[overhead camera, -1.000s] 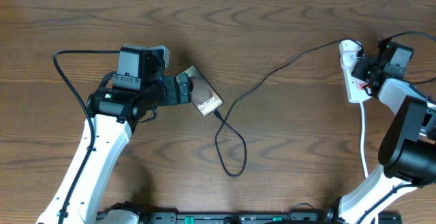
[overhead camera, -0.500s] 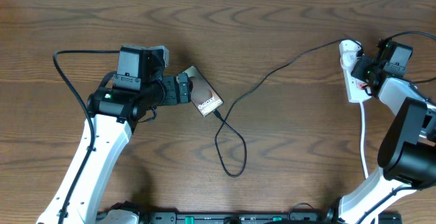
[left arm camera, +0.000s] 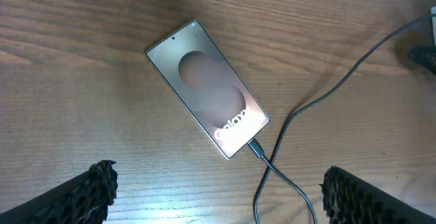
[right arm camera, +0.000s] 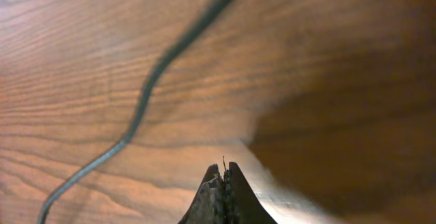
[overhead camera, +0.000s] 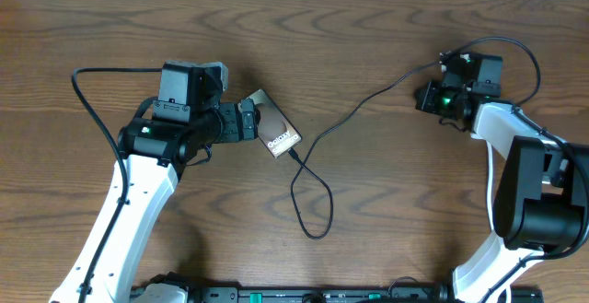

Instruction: Plug charger to phone and switch on socket

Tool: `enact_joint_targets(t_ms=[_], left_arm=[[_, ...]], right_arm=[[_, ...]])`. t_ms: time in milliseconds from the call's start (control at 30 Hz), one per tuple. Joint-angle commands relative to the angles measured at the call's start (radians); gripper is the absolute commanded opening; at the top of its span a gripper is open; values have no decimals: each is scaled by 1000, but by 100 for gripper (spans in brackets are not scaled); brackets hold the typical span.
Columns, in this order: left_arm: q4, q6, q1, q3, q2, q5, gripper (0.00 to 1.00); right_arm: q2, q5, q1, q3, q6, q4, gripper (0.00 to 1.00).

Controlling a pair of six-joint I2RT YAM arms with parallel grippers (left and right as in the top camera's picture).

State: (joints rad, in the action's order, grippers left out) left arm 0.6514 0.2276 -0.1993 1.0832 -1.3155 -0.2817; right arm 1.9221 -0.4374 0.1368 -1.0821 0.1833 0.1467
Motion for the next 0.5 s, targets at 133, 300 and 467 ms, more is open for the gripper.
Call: enact_joint_targets(t_ms=[133, 300, 467], left_arm=[[23, -17, -3, 1, 3, 14, 98], [30, -17, -3, 1, 3, 13, 98], [31, -17, -3, 1, 3, 13, 98]], right_arm=[[-209, -32, 4, -5, -6, 144, 1], [-550, 131, -63, -5, -78, 381, 3], [-811, 163, -153, -5, -114, 539, 6]])
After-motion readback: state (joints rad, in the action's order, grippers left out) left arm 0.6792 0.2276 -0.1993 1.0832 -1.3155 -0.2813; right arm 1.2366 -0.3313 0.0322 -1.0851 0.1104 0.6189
